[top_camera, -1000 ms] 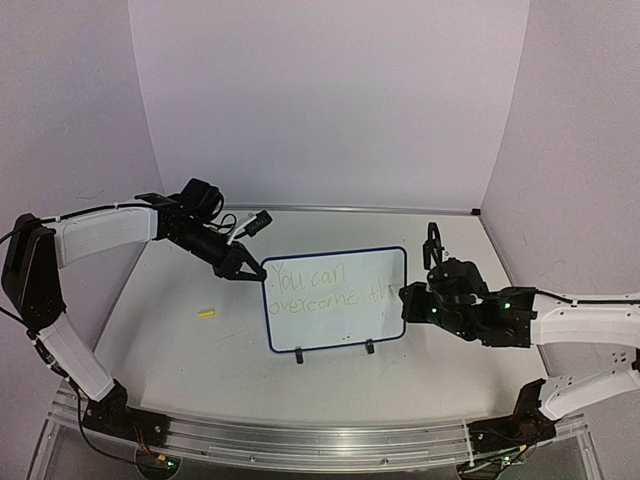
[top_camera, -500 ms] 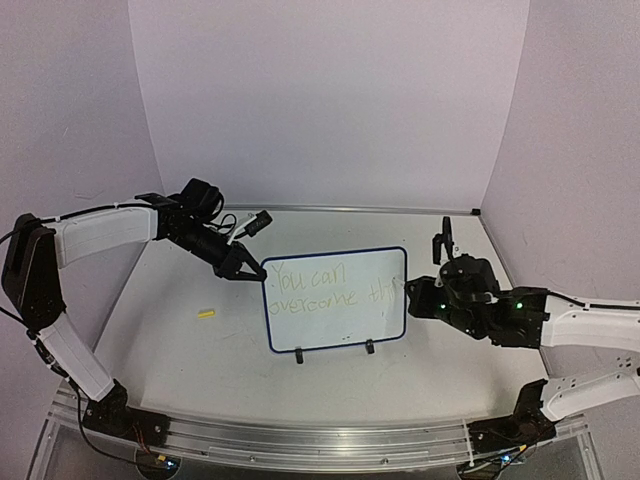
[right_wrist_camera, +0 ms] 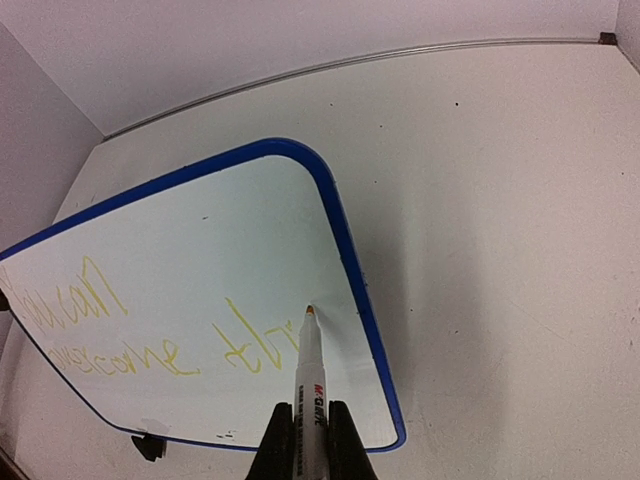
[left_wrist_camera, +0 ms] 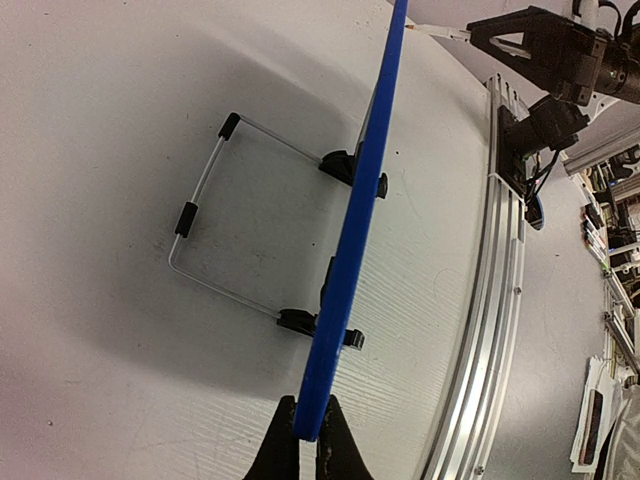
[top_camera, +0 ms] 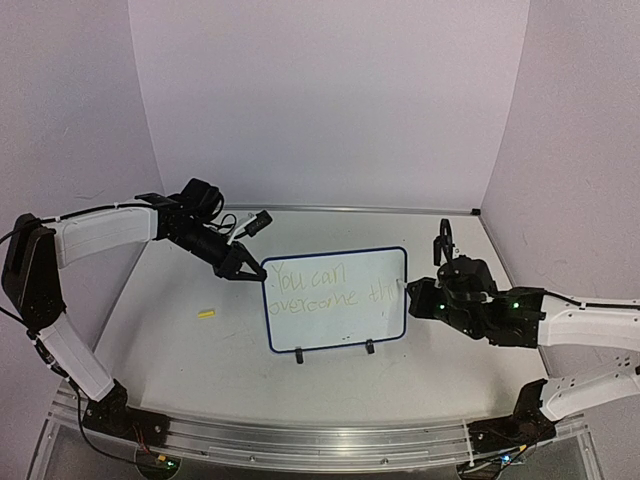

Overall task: Write a sentence on the whiteboard
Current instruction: Write a sentence on the whiteboard, then place the whiteboard at the center of the board.

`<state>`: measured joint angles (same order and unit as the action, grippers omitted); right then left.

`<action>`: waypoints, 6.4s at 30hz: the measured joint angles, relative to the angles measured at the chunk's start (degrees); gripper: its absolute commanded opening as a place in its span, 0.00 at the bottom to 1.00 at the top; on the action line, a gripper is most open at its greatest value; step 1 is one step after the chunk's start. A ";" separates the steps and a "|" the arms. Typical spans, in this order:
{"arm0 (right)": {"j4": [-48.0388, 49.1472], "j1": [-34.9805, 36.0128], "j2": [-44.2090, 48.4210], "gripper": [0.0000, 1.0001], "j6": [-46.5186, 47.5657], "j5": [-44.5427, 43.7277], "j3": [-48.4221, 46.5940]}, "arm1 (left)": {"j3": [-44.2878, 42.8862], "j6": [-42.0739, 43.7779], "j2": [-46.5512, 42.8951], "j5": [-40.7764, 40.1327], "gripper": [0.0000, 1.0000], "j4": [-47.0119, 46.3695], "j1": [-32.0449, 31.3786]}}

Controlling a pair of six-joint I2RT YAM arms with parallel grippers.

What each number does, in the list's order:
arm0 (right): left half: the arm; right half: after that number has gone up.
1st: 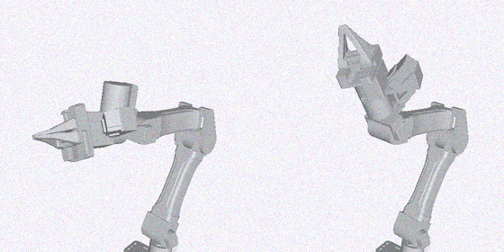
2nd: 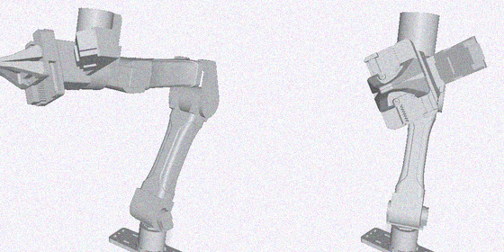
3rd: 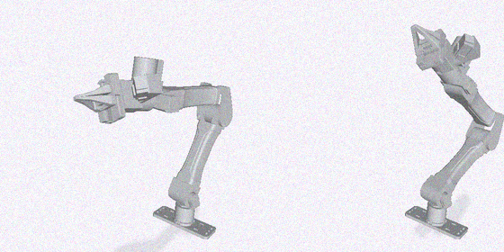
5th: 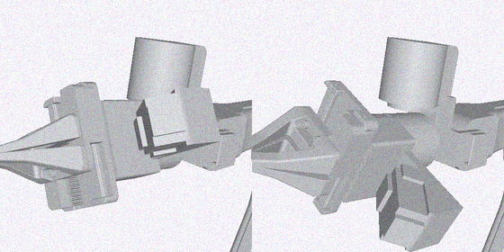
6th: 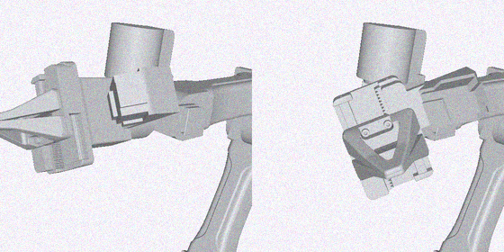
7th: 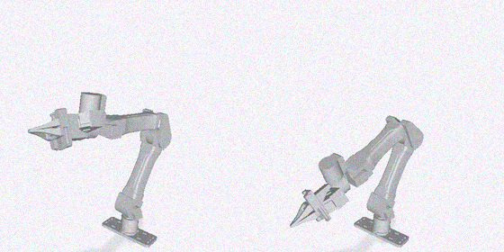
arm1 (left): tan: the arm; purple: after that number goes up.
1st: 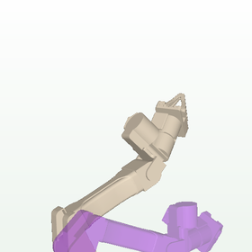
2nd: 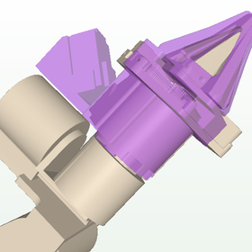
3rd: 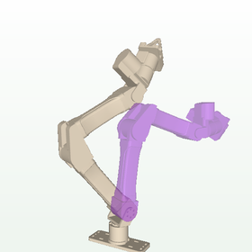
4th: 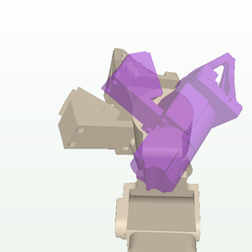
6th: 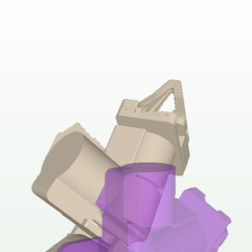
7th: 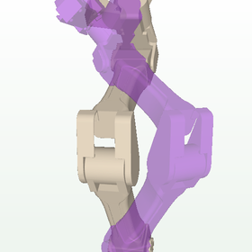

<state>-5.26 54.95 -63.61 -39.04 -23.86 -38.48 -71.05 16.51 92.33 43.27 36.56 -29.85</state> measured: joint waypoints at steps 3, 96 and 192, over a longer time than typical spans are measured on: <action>0.00 -0.33 -0.07 0.00 -0.01 -0.11 0.00 | 0.00 0.01 0.00 0.00 0.00 0.00 0.00; -0.46 -1.19 2.32 0.00 -2.81 5.62 5.53 | -0.09 0.00 0.00 -0.17 0.00 0.00 -0.22; -9.62 -1.19 17.87 0.00 2.83 13.26 4.48 | 10.28 -5.71 -17.16 -20.48 0.65 -7.70 0.10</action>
<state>-14.87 53.76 -45.75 -36.21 -10.60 -34.00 -60.77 10.81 75.17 22.78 28.86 -29.75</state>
